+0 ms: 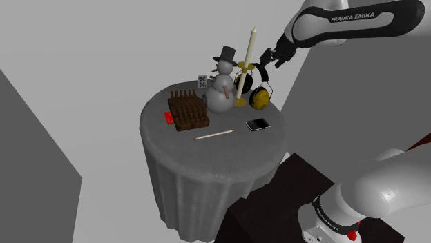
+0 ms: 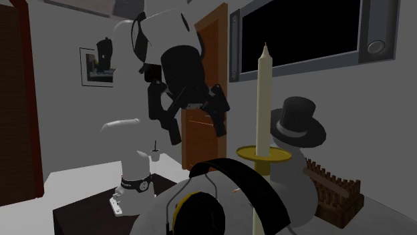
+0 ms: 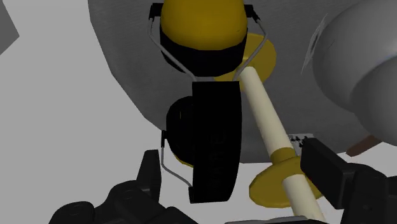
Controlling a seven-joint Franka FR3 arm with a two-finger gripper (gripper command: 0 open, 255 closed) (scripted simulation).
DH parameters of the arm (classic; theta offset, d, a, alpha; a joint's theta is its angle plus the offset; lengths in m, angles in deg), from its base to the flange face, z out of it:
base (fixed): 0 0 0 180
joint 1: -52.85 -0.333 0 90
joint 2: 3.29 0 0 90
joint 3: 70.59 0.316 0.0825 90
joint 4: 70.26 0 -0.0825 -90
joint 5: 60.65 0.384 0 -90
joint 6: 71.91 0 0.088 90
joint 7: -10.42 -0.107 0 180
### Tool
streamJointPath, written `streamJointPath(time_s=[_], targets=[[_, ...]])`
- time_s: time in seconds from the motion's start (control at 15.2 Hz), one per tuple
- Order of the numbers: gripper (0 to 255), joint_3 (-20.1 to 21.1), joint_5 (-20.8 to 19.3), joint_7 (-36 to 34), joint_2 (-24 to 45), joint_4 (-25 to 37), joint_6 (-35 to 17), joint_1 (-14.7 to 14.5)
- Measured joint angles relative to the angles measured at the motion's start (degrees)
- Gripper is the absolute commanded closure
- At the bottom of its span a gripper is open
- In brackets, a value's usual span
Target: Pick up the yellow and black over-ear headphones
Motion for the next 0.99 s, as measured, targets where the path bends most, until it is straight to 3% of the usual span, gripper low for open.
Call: streamJointPath(time_s=[0.46, 0.53, 0.99], targets=[[0, -0.5, 0.4, 0.1, 2.0, -3.8, -6.3, 0.0], [255, -0.5, 0.4, 0.1, 2.1, -4.1, -6.7, 0.0], [255, -0.6, 0.5, 0.1, 2.2, -4.3, -7.2, 0.0]])
